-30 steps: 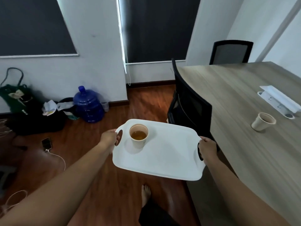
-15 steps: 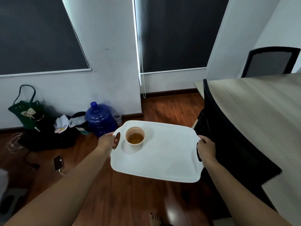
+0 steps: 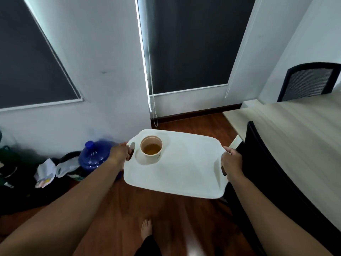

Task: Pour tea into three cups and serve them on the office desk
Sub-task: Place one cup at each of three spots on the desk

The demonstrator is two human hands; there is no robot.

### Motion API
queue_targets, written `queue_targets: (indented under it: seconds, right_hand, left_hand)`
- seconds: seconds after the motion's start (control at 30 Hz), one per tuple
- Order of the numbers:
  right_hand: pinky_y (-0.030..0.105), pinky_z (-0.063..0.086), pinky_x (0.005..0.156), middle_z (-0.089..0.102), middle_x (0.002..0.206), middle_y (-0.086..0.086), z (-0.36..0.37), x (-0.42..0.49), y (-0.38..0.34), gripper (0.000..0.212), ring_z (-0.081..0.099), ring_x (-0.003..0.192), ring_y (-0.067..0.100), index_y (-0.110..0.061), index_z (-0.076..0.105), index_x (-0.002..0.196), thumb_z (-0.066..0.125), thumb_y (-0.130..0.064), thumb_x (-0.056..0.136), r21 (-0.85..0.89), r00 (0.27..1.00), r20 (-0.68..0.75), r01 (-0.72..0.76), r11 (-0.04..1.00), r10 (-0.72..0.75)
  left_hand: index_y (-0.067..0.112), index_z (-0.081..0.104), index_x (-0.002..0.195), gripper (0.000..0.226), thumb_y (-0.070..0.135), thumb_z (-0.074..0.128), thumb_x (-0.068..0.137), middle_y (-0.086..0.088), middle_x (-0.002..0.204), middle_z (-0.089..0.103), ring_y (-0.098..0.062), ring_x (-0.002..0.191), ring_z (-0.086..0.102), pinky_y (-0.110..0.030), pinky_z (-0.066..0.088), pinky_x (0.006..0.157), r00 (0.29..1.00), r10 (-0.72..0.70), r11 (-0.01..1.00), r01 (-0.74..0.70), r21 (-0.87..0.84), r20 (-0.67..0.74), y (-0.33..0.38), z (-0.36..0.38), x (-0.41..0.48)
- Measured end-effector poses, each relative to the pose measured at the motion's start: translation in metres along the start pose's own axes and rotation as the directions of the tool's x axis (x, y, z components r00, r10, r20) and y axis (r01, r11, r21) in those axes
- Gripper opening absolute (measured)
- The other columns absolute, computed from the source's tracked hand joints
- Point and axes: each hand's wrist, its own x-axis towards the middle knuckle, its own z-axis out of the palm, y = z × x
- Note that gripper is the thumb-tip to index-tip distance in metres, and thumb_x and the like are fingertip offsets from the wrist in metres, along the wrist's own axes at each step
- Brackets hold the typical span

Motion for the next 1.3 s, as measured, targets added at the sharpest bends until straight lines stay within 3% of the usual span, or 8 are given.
queue_targets:
  seconds: [0.2, 0.47, 0.63, 0.73, 0.83, 0.9, 1.1, 1.3]
  right_hand:
    - [0.016, 0.035, 0.038, 0.063, 0.091, 0.011, 0.046, 0.051, -0.033, 0.043, 0.049, 0.057, 0.017, -0.021, 0.067, 0.115, 0.041, -0.011, 0.083, 0.029, 0.986, -0.152, -0.058, 0.998, 0.062]
    - [0.02, 0.034, 0.041, 0.059, 0.066, 0.002, 0.082, 0.093, -0.077, 0.038, 0.047, 0.046, 0.017, -0.021, 0.068, 0.109, 0.043, -0.01, 0.083, 0.097, 0.945, -0.307, -0.089, 0.991, 0.115]
    - [0.021, 0.032, 0.038, 0.055, 0.055, 0.003, 0.084, 0.117, -0.1, 0.037, 0.043, 0.04, 0.018, -0.022, 0.07, 0.099, 0.042, -0.007, 0.079, 0.112, 0.912, -0.39, -0.088, 0.99, 0.125]
    - [0.024, 0.035, 0.043, 0.059, 0.063, 0.002, 0.082, 0.143, -0.107, 0.042, 0.047, 0.047, 0.019, -0.021, 0.069, 0.104, 0.042, -0.005, 0.077, 0.118, 0.893, -0.425, -0.105, 0.987, 0.146]
    - [0.026, 0.037, 0.048, 0.061, 0.07, 0.0, 0.077, 0.167, -0.111, 0.044, 0.05, 0.054, 0.018, -0.021, 0.069, 0.108, 0.042, -0.005, 0.078, 0.134, 0.879, -0.451, -0.105, 0.985, 0.155]
    - [0.027, 0.039, 0.051, 0.062, 0.072, -0.001, 0.072, 0.191, -0.114, 0.043, 0.052, 0.057, 0.018, -0.02, 0.07, 0.108, 0.042, -0.007, 0.078, 0.139, 0.868, -0.47, -0.108, 0.984, 0.162]
    - [0.037, 0.054, 0.081, 0.072, 0.105, 0.005, 0.05, 0.257, -0.131, 0.04, 0.066, 0.093, 0.029, -0.019, 0.07, 0.114, 0.045, -0.014, 0.084, 0.082, 0.805, -0.572, -0.139, 0.987, 0.161]
    - [0.038, 0.05, 0.089, 0.069, 0.117, 0.006, 0.02, 0.315, -0.138, 0.041, 0.063, 0.105, 0.032, -0.023, 0.068, 0.118, 0.041, -0.017, 0.089, 0.088, 0.723, -0.66, -0.197, 0.976, 0.205]
  left_hand:
    - [0.012, 0.067, 0.109, 0.032, 0.004, 0.04, 0.095, -0.009, 0.073, 0.053, -0.016, 0.058, 0.04, -0.03, 0.04, 0.059, 0.995, 0.049, 0.999, -0.05, 0.017, 0.089, 0.069, 0.02, 0.087]
    - [0.009, 0.066, 0.091, 0.026, -0.001, 0.042, 0.092, -0.012, 0.071, 0.051, -0.017, 0.056, 0.038, -0.029, 0.035, 0.055, 0.958, 0.122, 0.987, -0.145, 0.071, 0.261, 0.152, 0.061, 0.176]
    - [0.006, 0.065, 0.1, 0.024, 0.0, 0.043, 0.092, -0.008, 0.065, 0.051, -0.015, 0.049, 0.037, -0.026, 0.034, 0.047, 0.934, 0.111, 0.987, -0.143, 0.072, 0.339, 0.191, 0.105, 0.222]
    - [0.004, 0.065, 0.114, 0.031, 0.0, 0.043, 0.094, -0.007, 0.064, 0.05, -0.014, 0.049, 0.037, -0.026, 0.035, 0.047, 0.922, 0.118, 0.985, -0.156, 0.073, 0.369, 0.209, 0.138, 0.244]
    - [-0.006, 0.065, 0.099, 0.027, -0.004, 0.04, 0.09, -0.007, 0.06, 0.045, -0.015, 0.049, 0.034, -0.026, 0.032, 0.045, 0.896, 0.147, 0.973, -0.208, 0.102, 0.418, 0.227, 0.168, 0.259]
    - [0.002, 0.062, 0.088, 0.024, -0.006, 0.04, 0.09, -0.008, 0.061, 0.045, -0.016, 0.049, 0.034, -0.023, 0.032, 0.042, 0.877, 0.167, 0.965, -0.239, 0.108, 0.451, 0.24, 0.197, 0.272]
    - [0.009, 0.066, 0.107, 0.041, -0.012, 0.039, 0.085, -0.004, 0.064, 0.049, -0.012, 0.05, 0.034, -0.022, 0.032, 0.043, 0.864, 0.168, 0.96, -0.253, 0.122, 0.474, 0.278, 0.276, 0.286]
    - [0.0, 0.068, 0.107, 0.034, -0.007, 0.042, 0.086, -0.005, 0.061, 0.047, -0.014, 0.049, 0.035, -0.021, 0.035, 0.04, 0.854, 0.162, 0.934, -0.294, 0.201, 0.494, 0.314, 0.373, 0.299]
